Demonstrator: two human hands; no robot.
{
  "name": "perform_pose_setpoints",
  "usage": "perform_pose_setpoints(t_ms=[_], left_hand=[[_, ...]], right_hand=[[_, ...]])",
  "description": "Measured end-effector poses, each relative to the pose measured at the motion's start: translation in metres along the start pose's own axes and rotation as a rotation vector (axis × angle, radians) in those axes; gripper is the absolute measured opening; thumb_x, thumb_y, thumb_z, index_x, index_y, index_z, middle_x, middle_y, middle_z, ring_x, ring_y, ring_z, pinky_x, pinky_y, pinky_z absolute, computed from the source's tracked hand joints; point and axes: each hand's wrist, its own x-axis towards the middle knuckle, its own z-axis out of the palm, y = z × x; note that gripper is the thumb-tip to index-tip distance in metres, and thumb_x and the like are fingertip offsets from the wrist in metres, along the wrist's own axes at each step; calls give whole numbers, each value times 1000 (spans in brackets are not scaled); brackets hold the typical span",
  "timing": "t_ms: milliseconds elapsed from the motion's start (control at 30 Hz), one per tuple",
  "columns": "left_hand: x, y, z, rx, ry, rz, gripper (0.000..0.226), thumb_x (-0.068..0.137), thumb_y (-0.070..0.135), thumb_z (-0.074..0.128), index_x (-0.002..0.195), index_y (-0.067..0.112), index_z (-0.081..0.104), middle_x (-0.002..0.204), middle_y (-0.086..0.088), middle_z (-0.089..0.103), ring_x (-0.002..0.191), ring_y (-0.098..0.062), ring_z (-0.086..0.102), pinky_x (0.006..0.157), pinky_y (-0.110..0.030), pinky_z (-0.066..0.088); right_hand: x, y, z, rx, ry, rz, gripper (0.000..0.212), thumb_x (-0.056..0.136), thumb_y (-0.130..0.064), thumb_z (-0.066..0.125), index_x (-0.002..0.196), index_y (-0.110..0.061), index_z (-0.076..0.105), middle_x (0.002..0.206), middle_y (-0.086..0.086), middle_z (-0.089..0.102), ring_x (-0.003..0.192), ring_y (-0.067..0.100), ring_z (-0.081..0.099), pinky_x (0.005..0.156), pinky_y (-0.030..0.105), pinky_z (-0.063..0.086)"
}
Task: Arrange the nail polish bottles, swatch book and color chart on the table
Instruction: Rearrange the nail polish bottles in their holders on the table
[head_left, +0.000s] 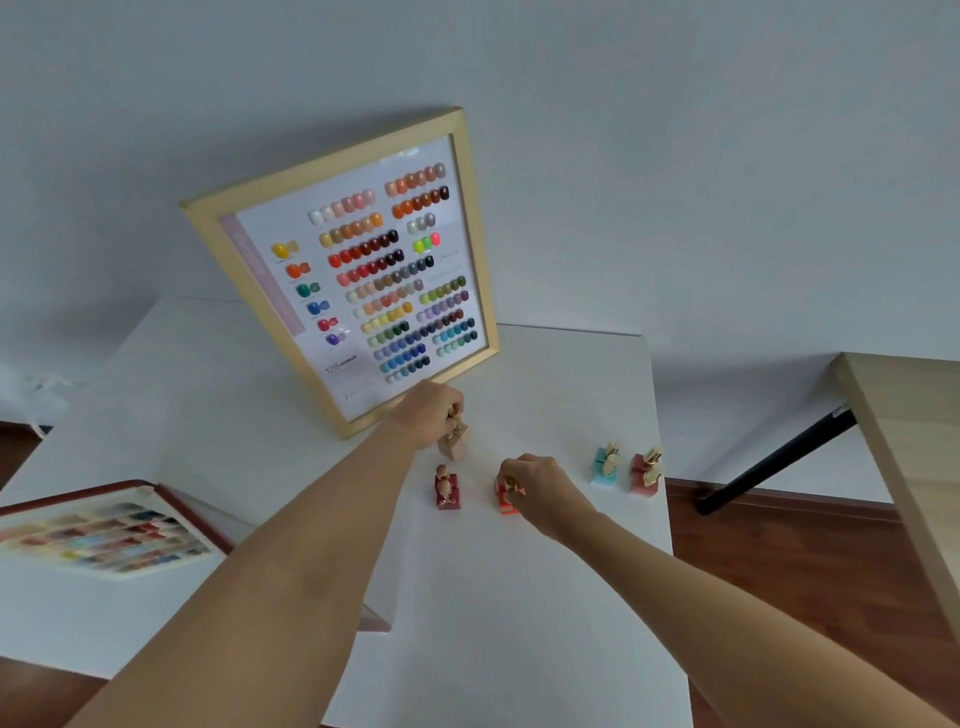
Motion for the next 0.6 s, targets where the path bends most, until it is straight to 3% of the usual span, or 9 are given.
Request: perform_pose_setpoints(t_ms=[267,600], left_hand=[[0,53,3,-38,20,50,14,85,8,65,98,5,68,99,-12,68,91,-25,64,77,-28,50],[-24,120,48,-71,-14,77,17,83,12,67,98,4,70,99,-13,69,90,-27,65,75,-29,49]], right_hand=[[-26,25,-27,-12,75,64,17,87,-5,57,102,-8,64,102,12,64,87,27,61,78,37,53],[-77,69,-43,-25,109,162,23,86,-8,60,109,-9,63,109,11,66,98,25,62,89,31,51]])
